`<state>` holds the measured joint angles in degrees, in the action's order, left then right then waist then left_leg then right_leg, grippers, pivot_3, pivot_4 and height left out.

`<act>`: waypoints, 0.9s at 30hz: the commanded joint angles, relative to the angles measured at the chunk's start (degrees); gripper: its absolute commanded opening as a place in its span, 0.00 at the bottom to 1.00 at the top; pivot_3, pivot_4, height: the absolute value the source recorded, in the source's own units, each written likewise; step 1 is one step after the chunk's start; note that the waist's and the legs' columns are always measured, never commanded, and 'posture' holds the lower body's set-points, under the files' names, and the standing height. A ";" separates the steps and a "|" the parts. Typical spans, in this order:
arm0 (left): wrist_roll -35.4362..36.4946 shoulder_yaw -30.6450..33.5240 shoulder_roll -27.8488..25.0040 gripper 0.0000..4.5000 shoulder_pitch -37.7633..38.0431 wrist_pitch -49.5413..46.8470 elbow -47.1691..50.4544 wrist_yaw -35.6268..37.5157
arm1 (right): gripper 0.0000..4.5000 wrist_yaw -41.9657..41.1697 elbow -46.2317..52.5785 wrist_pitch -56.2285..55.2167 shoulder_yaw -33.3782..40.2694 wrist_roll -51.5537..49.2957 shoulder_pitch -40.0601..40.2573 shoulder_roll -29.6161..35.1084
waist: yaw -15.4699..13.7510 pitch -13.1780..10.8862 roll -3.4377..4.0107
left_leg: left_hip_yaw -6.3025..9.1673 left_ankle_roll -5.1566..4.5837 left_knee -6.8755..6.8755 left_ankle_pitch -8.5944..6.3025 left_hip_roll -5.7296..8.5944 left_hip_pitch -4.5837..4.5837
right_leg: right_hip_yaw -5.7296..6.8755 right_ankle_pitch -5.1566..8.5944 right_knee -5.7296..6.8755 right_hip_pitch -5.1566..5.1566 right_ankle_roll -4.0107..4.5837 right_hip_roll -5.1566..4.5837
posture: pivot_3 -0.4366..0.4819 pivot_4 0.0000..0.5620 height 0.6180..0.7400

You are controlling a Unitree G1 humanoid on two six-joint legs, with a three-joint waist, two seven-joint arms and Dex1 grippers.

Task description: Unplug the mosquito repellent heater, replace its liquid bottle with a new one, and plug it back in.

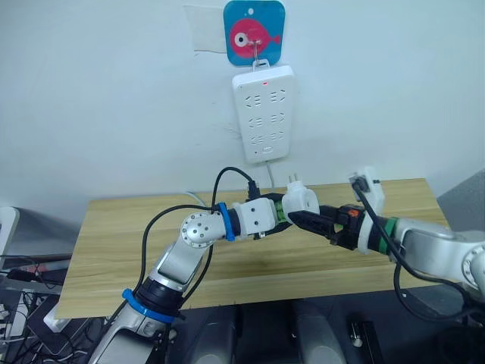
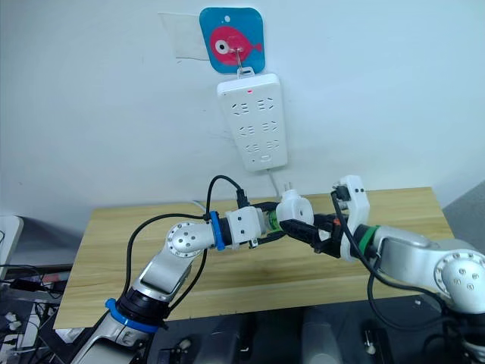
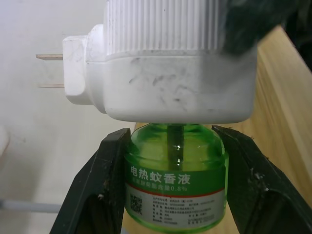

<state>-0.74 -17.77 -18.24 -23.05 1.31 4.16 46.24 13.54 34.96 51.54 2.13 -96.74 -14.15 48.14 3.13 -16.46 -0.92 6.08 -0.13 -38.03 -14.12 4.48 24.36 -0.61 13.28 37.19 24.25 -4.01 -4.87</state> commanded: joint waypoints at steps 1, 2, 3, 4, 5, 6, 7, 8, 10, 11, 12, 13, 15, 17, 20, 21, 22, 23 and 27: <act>7.95 2.37 3.21 0.50 1.30 -4.32 3.71 -0.45 | 0.99 -2.18 6.72 -5.15 3.26 6.68 3.93 -2.86 | 0.01 0.02 -0.01 | 0.00 0.00 -0.02 0.00 -0.01 0.00 | 0.01 0.00 0.00 0.00 0.00 0.00 | 0.31 0.43 1.00; 9.71 2.79 3.93 0.50 1.83 -5.90 4.42 -0.50 | 0.99 -2.68 8.10 -6.17 3.19 9.09 5.03 -3.81 | 0.06 0.03 0.00 | 0.00 0.00 -0.03 0.00 0.00 0.00 | 0.00 0.00 0.02 -0.01 -0.01 0.01 | 0.31 0.43 1.00; 11.91 3.36 4.91 0.50 2.38 -8.02 5.31 -0.72 | 0.99 -3.00 9.20 -7.32 3.04 11.26 6.08 -5.05 | 0.15 0.04 0.00 | -0.02 0.00 -0.03 0.00 0.00 0.00 | -0.03 0.00 0.02 0.00 -0.01 0.01 | 0.31 0.43 1.00; 13.27 3.72 5.38 0.50 2.67 -9.43 5.99 -0.85 | 0.99 -3.18 9.88 -8.12 2.88 12.79 6.75 -6.01 | 0.16 0.06 0.00 | -0.03 0.01 -0.04 0.00 0.00 -0.01 | -0.04 -0.01 0.03 0.01 -0.01 0.03 | 0.30 0.43 1.00; 14.63 4.14 5.87 0.50 2.96 -11.24 6.84 -1.19 | 0.99 -3.54 10.81 -8.96 2.47 14.58 7.60 -7.06 | 0.19 0.07 0.00 | -0.03 0.02 -0.04 0.01 0.00 -0.01 | -0.05 -0.01 0.04 0.00 -0.01 0.03 | 0.29 0.43 1.00; 15.77 4.44 6.41 0.50 3.17 -12.45 7.64 -1.65 | 0.99 -3.88 11.57 -9.72 2.13 16.13 8.32 -8.05 | 0.20 0.08 0.01 | -0.03 0.02 -0.04 0.01 -0.01 -0.02 | -0.04 -0.01 0.06 0.00 -0.01 0.05 | 0.29 0.43 1.00; 16.96 4.74 6.87 0.50 3.25 -13.75 8.49 -2.19 | 0.99 -3.93 12.13 -10.62 1.77 17.48 8.70 -9.29 | 0.20 0.10 0.00 | -0.03 0.02 -0.05 0.01 -0.01 -0.03 | -0.05 -0.01 0.07 0.00 -0.01 0.06 | 0.29 0.43 1.00; 17.93 4.84 7.22 0.50 3.23 -14.96 9.20 -2.47 | 0.99 -4.21 12.50 -11.18 1.28 18.37 8.76 -10.32 | 0.21 0.11 0.01 | -0.02 0.02 -0.05 0.01 -0.01 -0.04 | -0.04 -0.01 0.08 0.00 -0.01 0.11 | 0.29 0.43 1.00; 18.94 4.87 7.40 0.50 2.90 -16.08 9.84 -2.49 | 0.99 -4.81 12.44 -11.50 0.31 19.75 8.31 -11.74 | 0.23 0.12 0.02 | -0.06 0.02 -0.05 0.01 -0.02 -0.06 | -0.10 -0.01 0.08 0.00 -0.01 0.26 | 0.29 0.43 1.00; 19.45 5.04 7.71 0.50 2.72 -17.15 9.95 -2.93 | 0.99 -4.99 12.12 -11.75 -0.05 20.81 7.88 -12.49 | 0.23 0.13 0.01 | -0.07 0.02 -0.05 0.01 -0.01 -0.07 | -0.12 -0.01 0.09 -0.01 -0.01 0.26 | 0.29 0.44 1.00; 19.64 5.10 7.80 0.50 2.53 -17.87 9.99 -3.24 | 0.99 -5.25 11.85 -11.86 -0.40 21.96 7.45 -12.97 | 0.21 0.13 0.02 | -0.07 0.02 -0.05 0.01 -0.01 -0.08 | -0.11 -0.01 0.09 -0.02 -0.01 0.27 | 0.29 0.44 1.00; 19.72 5.01 7.75 0.50 2.32 -18.15 9.97 -3.25 | 0.99 -5.50 11.63 -11.89 -0.71 23.10 7.07 -13.37 | 0.21 0.13 0.02 | -0.07 0.02 -0.04 0.01 -0.01 -0.08 | -0.11 -0.01 0.09 -0.02 -0.01 0.27 | 0.29 0.44 1.00; 20.62 5.09 7.90 0.50 2.08 -19.41 10.25 -3.53 | 0.99 -6.09 11.40 -12.08 -1.12 25.04 6.78 -14.06 | 0.22 0.13 0.02 | -0.08 0.02 -0.04 0.01 -0.01 -0.09 | -0.13 -0.01 0.09 -0.02 -0.01 0.28 | 0.30 0.45 1.00; 21.00 5.16 7.91 0.50 2.12 -20.29 10.71 -3.90 | 0.99 -6.49 11.35 -12.58 -1.33 27.05 6.66 -14.97 | 0.20 0.13 0.02 | -0.07 0.03 -0.04 0.01 -0.01 -0.09 | -0.12 -0.01 0.09 -0.02 -0.01 0.29 | 0.30 0.45 1.00; 20.57 4.77 7.69 0.50 2.74 -20.55 11.56 -4.62 | 0.99 -7.27 11.23 -12.90 -1.62 30.17 6.17 -16.11 | 0.20 0.13 0.02 | -0.08 0.03 -0.04 0.02 -0.02 -0.09 | -0.15 -0.01 0.09 -0.01 -0.01 0.30 | 0.31 0.46 1.00; 20.49 4.58 7.68 0.50 3.00 -20.60 11.90 -4.93 | 0.99 -7.54 11.12 -12.84 -1.82 30.98 6.04 -16.46 | 0.20 0.13 0.02 | -0.08 0.05 -0.04 0.02 -0.02 -0.09 | -0.15 -0.01 0.09 -0.01 -0.01 0.30 | 0.31 0.46 1.00; 20.39 4.34 7.74 0.50 3.24 -20.69 12.27 -5.30 | 0.99 -7.90 10.94 -12.72 -2.12 31.83 5.94 -16.71 | 0.19 0.13 0.02 | -0.08 0.04 -0.04 0.02 -0.02 -0.09 | -0.16 -0.01 0.09 -0.01 0.00 0.30 | 0.31 0.46 1.00; 20.29 4.15 7.79 0.50 3.42 -20.75 12.57 -5.59 | 0.99 -8.23 10.80 -12.62 -2.32 32.44 5.92 -17.01 | 0.19 0.13 0.02 | -0.08 0.04 -0.04 0.02 -0.02 -0.10 | -0.16 -0.01 0.09 -0.01 -0.01 0.30 | 0.31 0.46 1.00; 19.36 3.23 8.10 0.50 3.85 -19.98 13.48 -6.84 | 0.96 -9.70 10.21 -12.20 -2.80 34.27 6.79 -18.09 | 0.18 0.13 0.02 | -0.09 0.04 -0.04 0.02 -0.02 -0.12 | -0.18 -0.01 0.10 -0.01 -0.01 0.30 | 0.31 0.45 1.00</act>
<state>18.71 -13.71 -10.88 -19.47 -19.65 14.26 39.99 4.91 44.45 39.87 -0.76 -63.16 -7.69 30.57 3.31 -16.32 -0.90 5.99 -0.08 -38.07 -14.10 4.45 24.24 -0.79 13.27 37.29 24.23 -4.01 -4.57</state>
